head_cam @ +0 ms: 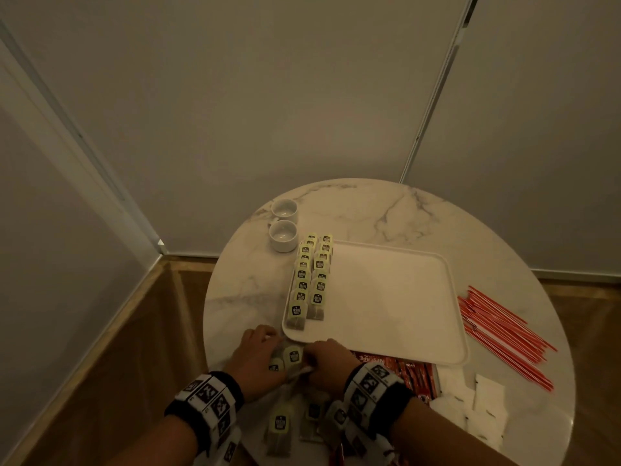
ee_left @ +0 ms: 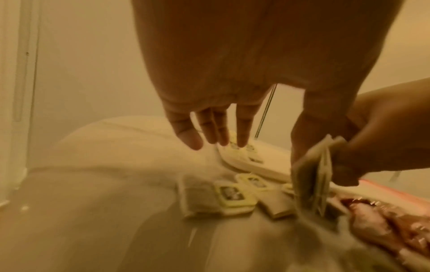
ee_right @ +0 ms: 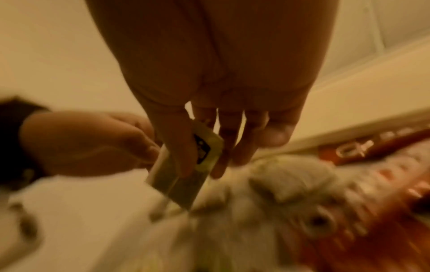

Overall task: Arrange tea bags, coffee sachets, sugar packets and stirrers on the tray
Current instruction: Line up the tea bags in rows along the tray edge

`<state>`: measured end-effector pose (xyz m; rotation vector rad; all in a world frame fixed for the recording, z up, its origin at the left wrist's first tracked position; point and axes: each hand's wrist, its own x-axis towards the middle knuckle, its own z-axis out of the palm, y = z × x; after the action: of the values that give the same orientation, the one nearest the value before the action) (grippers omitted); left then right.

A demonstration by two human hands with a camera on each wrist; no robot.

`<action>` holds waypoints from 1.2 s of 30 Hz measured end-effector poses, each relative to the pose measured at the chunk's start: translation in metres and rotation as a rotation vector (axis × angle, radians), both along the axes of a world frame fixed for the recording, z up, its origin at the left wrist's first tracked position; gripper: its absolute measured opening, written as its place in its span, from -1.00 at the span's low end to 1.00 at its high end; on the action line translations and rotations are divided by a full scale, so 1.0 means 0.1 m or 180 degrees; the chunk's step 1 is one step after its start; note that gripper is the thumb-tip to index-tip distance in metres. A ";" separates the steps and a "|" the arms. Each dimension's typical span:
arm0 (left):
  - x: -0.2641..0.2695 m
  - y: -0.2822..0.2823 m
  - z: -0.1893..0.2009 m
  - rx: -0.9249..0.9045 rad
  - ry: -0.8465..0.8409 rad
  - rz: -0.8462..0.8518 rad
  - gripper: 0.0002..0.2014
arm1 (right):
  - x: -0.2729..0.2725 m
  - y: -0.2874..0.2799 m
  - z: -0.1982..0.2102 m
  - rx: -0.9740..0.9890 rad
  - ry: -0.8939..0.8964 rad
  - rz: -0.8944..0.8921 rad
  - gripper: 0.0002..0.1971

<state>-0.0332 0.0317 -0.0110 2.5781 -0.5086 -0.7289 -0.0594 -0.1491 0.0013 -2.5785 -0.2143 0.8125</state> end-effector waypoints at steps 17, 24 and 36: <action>0.05 -0.15 0.30 -0.2661 0.1483 0.1926 -0.84 | 0.11 -0.07 0.11 0.2434 0.0105 -0.2315 -0.88; 0.09 -0.14 0.23 -0.2735 0.1585 0.2272 -0.84 | 0.25 -0.23 0.03 0.2342 0.0276 -0.2744 -0.92; 0.13 -0.07 0.11 -0.2188 0.1319 0.2337 -0.65 | 0.63 -0.24 -0.27 0.0915 0.0407 -0.2782 -0.83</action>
<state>-0.0198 0.0247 -0.0005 1.7035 0.2820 -0.6351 0.0039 -0.1734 -0.0253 -2.0186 0.7302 0.5405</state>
